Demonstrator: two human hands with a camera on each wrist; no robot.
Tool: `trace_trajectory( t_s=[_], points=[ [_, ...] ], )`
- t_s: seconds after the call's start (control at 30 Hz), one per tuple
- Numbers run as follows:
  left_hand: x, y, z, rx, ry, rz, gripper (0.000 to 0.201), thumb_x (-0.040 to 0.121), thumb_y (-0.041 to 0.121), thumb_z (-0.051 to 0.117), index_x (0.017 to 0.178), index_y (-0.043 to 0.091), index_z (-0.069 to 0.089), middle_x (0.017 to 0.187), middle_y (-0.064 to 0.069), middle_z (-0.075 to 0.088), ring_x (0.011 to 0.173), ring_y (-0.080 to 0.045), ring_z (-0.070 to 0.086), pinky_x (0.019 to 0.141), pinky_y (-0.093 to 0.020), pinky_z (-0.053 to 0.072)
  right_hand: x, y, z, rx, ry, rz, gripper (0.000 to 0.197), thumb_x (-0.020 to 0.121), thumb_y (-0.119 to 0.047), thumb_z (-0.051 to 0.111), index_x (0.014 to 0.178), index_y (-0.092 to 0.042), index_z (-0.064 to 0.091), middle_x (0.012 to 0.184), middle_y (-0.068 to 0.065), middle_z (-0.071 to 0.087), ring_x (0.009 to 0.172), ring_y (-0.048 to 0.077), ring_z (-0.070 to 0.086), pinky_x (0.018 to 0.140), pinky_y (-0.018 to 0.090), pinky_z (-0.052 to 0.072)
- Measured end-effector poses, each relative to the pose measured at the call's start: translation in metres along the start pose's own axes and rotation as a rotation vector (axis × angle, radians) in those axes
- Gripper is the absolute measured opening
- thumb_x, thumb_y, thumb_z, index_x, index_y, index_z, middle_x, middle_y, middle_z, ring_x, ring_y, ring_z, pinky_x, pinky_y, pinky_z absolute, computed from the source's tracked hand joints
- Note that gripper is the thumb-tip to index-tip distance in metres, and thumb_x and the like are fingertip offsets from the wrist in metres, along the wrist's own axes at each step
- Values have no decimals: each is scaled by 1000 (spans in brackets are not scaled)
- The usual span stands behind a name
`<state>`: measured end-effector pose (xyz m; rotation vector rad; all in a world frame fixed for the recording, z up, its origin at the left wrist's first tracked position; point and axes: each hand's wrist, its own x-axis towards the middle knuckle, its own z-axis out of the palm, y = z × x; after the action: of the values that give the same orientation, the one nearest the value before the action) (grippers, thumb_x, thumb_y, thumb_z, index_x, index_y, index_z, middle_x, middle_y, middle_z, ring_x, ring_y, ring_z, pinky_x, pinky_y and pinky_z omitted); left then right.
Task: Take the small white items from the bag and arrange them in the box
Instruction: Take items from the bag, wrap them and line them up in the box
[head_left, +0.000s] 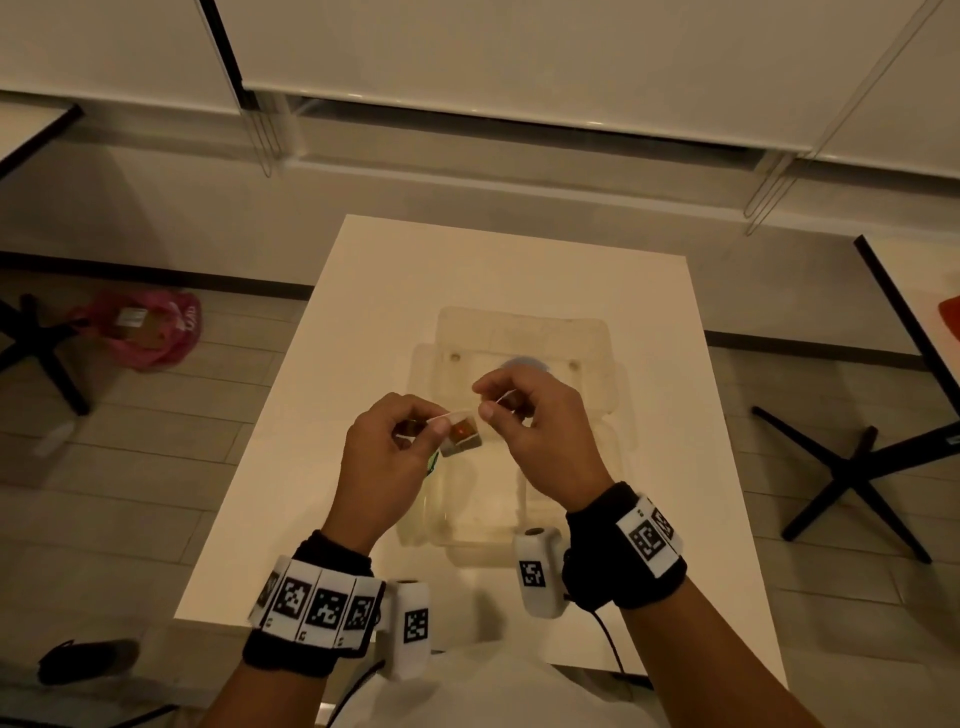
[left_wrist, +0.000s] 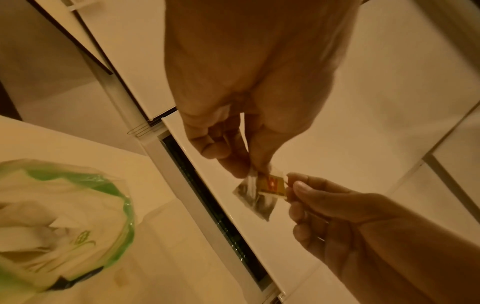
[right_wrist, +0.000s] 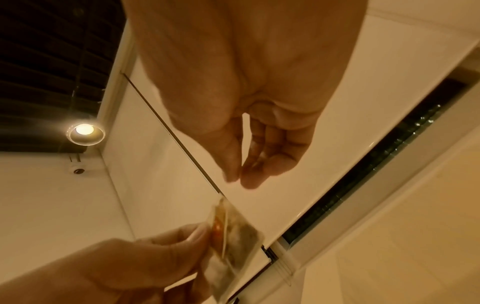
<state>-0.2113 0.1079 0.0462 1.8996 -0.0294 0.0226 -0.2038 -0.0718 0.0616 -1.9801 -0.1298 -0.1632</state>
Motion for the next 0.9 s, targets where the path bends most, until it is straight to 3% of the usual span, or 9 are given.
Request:
trace_trajectory(
  t_s=[0.07,0.17,0.27,0.4,0.53,0.67,0.73,0.8,0.9],
  points=[
    [1,-4,2,13,10,-13,12,90,11,72,87,23,75,88,4,72,84,-13,67,76,-31,55,0,2,-4,-10,64,-2,14,90,-10,67,97,-21,71,95,-3,66,76,16,61,71,36,54],
    [1,-6,4,-48,2,-18,10,88,9,73,92,17,79,86,2,75,85,-16,70,80,-36,57,-2,2,-3,-59,9,-42,15,88,-12,69,98,-22,74,88,-2,66,75,13,59,70,30,51],
    [0,-1,7,-110,-14,-16,16,87,5,73,92,19,79,84,1,77,82,-15,72,75,-28,57,-4,4,2,-97,-31,2,16,86,-10,71,98,-20,75,84,-5,68,74,7,62,69,19,48],
    [1,1,6,-83,-25,-14,23,87,5,73,87,27,77,82,3,77,78,-16,71,73,-29,59,-5,4,0,-97,-23,6,15,89,-14,69,101,-21,74,90,-4,68,75,9,64,70,22,50],
    [2,0,4,-21,-46,28,15,86,11,76,89,25,77,84,6,76,82,-9,71,77,-26,57,0,1,-7,-229,-173,-73,14,88,-25,74,102,-24,74,91,-8,56,71,8,56,66,14,41],
    [2,3,9,24,-57,73,9,85,17,78,91,23,79,83,10,75,81,-6,68,72,-24,54,9,1,-12,-402,-253,-131,5,88,-22,71,85,-19,72,81,-8,52,70,7,50,65,27,43],
    [2,3,12,22,-39,77,12,85,17,78,95,23,78,83,11,74,78,-3,66,68,-18,50,14,1,-20,-407,-237,-117,2,85,-16,72,83,-17,71,83,-7,53,70,3,51,67,23,43],
    [2,-1,11,23,-20,46,15,85,15,78,98,24,76,83,11,73,78,-2,64,68,-13,47,23,5,-36,-409,-184,-68,5,83,-14,75,82,-17,71,80,-10,51,68,-3,51,66,12,36],
    [0,-14,-5,80,-115,-40,5,87,19,76,88,24,76,78,12,72,73,-2,64,68,-13,49,35,23,-61,-463,-146,54,5,83,-17,76,83,-15,70,79,-8,55,68,-5,50,65,10,34]
  ],
)
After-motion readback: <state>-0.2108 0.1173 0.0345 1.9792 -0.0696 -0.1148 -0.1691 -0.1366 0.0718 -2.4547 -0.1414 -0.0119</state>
